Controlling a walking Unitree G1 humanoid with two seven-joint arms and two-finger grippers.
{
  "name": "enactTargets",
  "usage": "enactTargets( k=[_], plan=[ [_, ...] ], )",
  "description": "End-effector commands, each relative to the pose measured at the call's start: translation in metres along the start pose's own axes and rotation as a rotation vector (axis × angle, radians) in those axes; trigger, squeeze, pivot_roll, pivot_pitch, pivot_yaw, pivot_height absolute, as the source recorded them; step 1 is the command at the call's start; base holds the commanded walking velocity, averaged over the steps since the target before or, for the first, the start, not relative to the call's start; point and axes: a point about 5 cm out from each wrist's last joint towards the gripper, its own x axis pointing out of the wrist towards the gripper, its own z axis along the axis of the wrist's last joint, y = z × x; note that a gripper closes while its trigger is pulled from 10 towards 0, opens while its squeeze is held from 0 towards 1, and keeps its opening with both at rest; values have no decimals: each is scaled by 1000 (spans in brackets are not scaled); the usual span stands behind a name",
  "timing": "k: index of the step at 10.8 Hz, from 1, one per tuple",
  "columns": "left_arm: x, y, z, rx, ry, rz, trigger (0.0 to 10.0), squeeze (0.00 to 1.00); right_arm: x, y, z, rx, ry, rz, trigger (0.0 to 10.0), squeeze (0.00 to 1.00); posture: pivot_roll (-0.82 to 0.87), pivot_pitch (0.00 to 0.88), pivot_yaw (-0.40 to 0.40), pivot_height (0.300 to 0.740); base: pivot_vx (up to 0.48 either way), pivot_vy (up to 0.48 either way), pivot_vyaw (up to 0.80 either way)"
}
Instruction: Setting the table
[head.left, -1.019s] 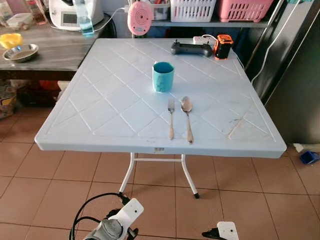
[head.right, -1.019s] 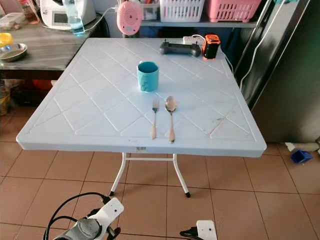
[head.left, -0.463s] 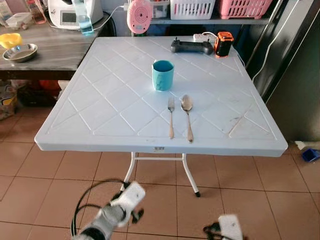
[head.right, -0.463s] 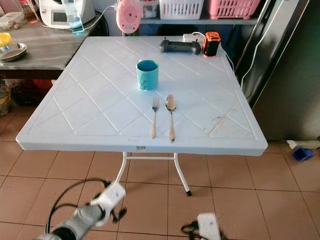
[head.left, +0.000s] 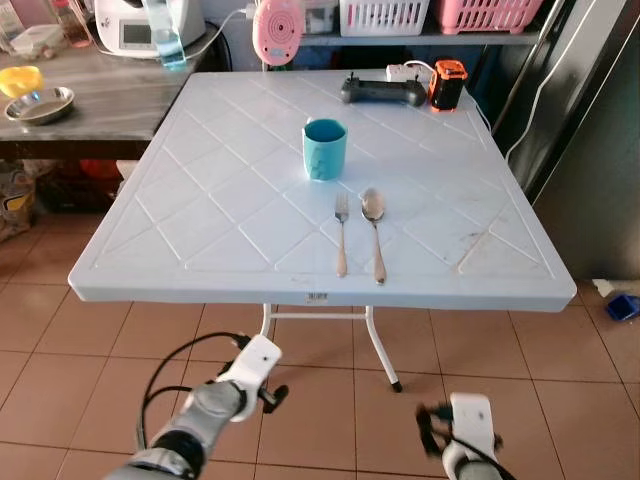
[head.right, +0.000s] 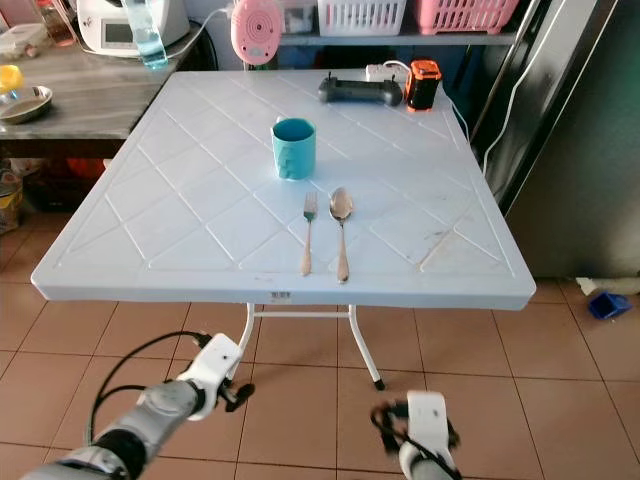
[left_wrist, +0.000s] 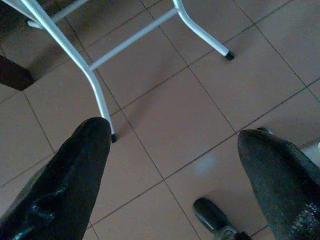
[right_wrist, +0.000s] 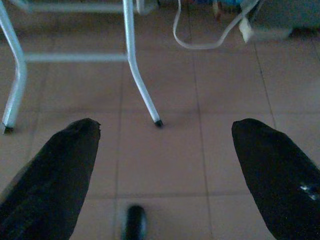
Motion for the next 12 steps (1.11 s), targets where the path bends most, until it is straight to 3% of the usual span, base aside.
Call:
enactTargets(
  k=[1,3,5,7,10,12],
  plan=[
    [-3,4,-4,-5,-9,-5,10000,0,-1,-1,5,29,-36,-8,10000,0,53,81,46,740,0,0,0],
    [-9,9,-9,-72,-57,-11,10000,0,-5,-1,19,69,-112,-8,10000,0,55,88,42,740,0,0,0],
    [-17,13,-23,-86,-67,8,10000,0,-12,-2,25,78,-141,-9,10000,0,62,95,40,740,0,0,0],
    [-41,10,-73,-43,-44,74,10000,0,-27,3,32,77,-162,5,10000,0,73,106,40,740,0,0,0],
    [-56,5,-97,-29,-48,141,10000,0,-51,11,44,63,-198,11,10000,0,75,113,41,740,0,0,0],
    [-63,-1,-110,-51,-26,161,10000,0,-76,5,49,24,-200,-18,10000,0,64,125,39,740,0,0,0]
  ],
)
